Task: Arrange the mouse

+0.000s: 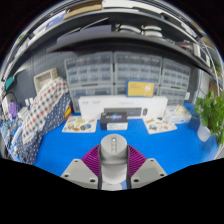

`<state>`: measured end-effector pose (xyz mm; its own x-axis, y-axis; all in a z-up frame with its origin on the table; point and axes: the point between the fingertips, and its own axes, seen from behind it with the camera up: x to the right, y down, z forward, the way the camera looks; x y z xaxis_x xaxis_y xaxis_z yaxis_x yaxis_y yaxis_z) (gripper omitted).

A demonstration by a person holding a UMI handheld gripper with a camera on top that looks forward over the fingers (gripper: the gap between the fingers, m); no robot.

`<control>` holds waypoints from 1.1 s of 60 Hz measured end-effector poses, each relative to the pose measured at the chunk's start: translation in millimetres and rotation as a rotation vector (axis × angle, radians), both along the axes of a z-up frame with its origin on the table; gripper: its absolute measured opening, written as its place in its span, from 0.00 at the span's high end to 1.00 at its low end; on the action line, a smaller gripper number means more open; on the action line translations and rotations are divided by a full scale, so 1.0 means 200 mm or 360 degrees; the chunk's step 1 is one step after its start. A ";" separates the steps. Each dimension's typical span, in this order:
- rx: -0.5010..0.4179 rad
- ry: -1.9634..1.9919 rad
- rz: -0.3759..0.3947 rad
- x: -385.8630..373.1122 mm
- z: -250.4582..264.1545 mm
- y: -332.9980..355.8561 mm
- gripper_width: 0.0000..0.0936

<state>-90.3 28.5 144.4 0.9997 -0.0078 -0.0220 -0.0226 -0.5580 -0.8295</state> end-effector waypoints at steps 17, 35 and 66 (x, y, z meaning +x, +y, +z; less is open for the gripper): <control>-0.0302 0.0003 0.0003 -0.14 -0.67 -0.18 0.64; -0.0236 -0.0034 0.0049 -0.13 -0.76 -0.22 0.51; -0.0022 0.0026 0.0070 0.12 0.03 -0.22 0.07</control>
